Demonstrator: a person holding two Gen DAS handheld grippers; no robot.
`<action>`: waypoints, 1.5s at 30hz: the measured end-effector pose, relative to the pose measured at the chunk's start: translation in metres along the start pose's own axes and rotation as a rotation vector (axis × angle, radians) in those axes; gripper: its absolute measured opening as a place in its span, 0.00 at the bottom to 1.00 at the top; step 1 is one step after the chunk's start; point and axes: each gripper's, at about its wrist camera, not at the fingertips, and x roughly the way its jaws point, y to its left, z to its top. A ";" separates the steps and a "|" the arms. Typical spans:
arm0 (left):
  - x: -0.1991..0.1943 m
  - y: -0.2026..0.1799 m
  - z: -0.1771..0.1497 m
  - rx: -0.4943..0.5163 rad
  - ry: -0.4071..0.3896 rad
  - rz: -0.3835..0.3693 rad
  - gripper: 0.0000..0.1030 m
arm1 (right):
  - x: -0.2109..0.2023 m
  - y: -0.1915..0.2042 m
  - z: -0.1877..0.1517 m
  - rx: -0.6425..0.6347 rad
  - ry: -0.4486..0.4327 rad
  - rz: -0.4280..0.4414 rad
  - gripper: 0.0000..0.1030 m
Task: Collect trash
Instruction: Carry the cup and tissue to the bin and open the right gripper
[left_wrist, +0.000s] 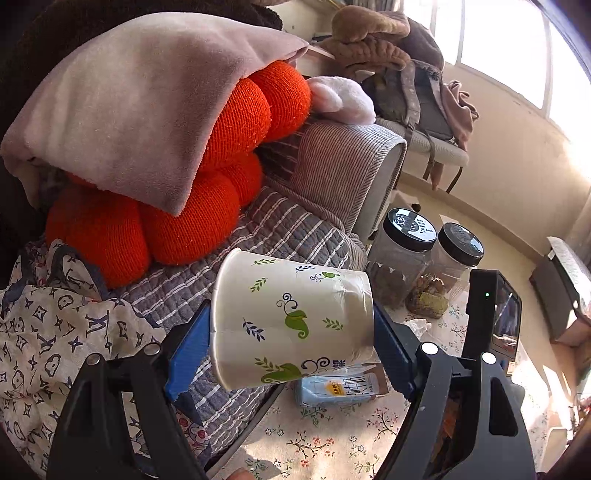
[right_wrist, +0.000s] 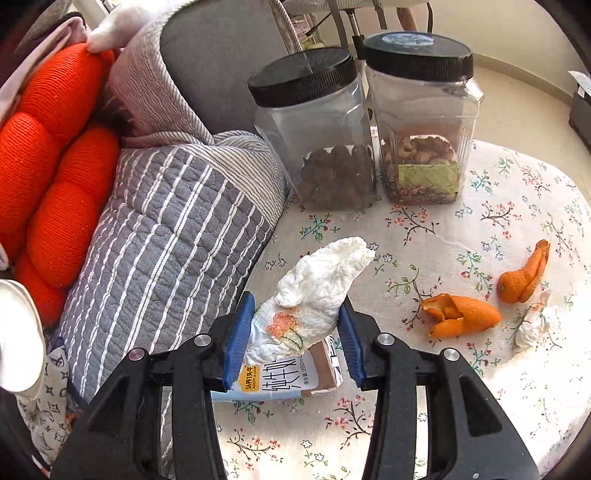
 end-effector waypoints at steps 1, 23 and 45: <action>0.000 -0.001 -0.001 -0.004 0.004 -0.009 0.77 | -0.011 -0.001 -0.002 -0.017 -0.026 -0.007 0.41; -0.026 -0.111 -0.064 0.091 -0.058 -0.106 0.77 | -0.175 -0.122 -0.047 -0.120 -0.408 -0.336 0.42; -0.069 -0.287 -0.132 0.295 -0.023 -0.348 0.77 | -0.276 -0.294 -0.104 0.107 -0.468 -0.585 0.42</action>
